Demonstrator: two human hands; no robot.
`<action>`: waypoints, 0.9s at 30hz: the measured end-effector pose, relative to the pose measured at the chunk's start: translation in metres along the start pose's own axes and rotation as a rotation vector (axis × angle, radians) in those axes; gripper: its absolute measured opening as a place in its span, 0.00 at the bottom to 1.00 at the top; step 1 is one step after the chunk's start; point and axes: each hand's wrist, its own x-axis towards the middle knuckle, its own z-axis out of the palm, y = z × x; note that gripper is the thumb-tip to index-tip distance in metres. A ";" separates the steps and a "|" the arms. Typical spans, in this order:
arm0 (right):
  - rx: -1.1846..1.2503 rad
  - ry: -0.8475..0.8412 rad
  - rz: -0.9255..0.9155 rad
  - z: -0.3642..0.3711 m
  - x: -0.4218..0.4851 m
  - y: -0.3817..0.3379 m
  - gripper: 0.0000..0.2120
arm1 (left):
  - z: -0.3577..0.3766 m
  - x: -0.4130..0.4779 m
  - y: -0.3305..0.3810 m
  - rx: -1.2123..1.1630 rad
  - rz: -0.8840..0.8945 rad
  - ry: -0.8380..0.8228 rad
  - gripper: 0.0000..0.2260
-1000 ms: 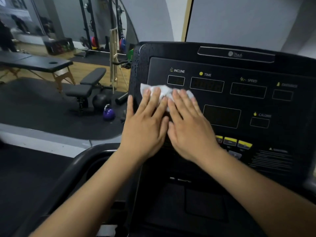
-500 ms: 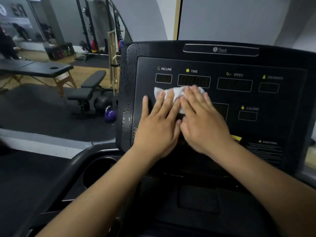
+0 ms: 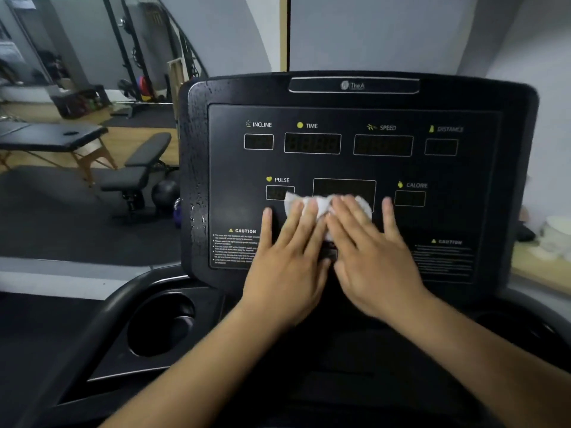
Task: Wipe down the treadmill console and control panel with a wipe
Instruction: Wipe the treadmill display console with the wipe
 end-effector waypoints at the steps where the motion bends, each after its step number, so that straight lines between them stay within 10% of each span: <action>1: -0.013 0.003 0.038 -0.008 0.015 0.010 0.31 | -0.004 0.021 -0.003 -0.007 -0.007 0.022 0.28; 27: 0.031 -0.023 0.190 0.014 -0.069 0.034 0.32 | 0.018 0.005 0.059 -0.029 0.136 -0.022 0.28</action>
